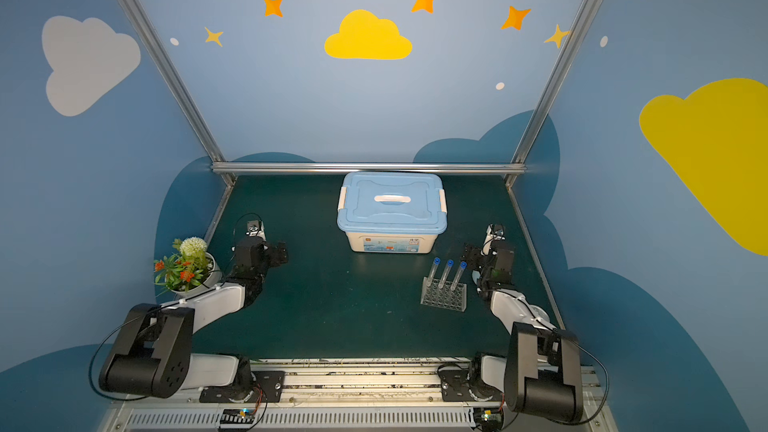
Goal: Organize the chemistry lab equipment
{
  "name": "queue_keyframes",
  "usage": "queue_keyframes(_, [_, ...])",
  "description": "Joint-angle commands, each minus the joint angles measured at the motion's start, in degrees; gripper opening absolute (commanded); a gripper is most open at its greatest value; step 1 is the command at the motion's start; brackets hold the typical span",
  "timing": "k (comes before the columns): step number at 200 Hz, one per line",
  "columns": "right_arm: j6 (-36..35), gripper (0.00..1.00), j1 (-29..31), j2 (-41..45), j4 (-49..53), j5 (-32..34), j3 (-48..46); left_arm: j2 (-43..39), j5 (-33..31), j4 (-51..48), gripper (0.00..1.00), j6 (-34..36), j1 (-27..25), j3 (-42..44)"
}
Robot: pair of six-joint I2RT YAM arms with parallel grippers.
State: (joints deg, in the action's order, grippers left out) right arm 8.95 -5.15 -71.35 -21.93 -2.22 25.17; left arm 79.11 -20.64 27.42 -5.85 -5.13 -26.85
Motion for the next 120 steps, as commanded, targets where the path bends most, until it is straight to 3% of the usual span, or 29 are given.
queue_keyframes(1, [-0.2, 0.90, 1.1, -0.8, -6.3, -1.1, -1.9, 1.4, 1.4, 4.7, 1.00, 4.3, 0.2, 0.0])
queue_keyframes(19, [-0.6, 0.90, 1.6, -2.2, -6.8, -0.7, -1.5, 1.7, 3.5, 7.5, 1.00, 6.0, 0.2, 1.1])
queue_keyframes(51, [-1.6, 0.90, 2.7, -5.7, -10.0, -0.7, -1.9, 6.1, 3.9, 21.5, 1.00, 6.0, 0.6, 5.9])
queue_keyframes(74, [-4.6, 0.89, 3.4, -10.3, -11.1, -3.2, 0.4, 6.3, 6.6, 17.4, 1.00, 5.6, 1.9, 4.1])
queue_keyframes(95, [-5.4, 0.90, 6.0, -12.0, -5.2, 2.0, 4.4, 9.8, 8.2, 22.5, 1.00, 4.5, 3.1, 4.9])
queue_keyframes(120, [-4.5, 0.89, 6.5, -11.9, -3.6, 3.0, 5.1, 8.8, 9.1, 19.0, 1.00, 4.3, 3.6, 4.0])
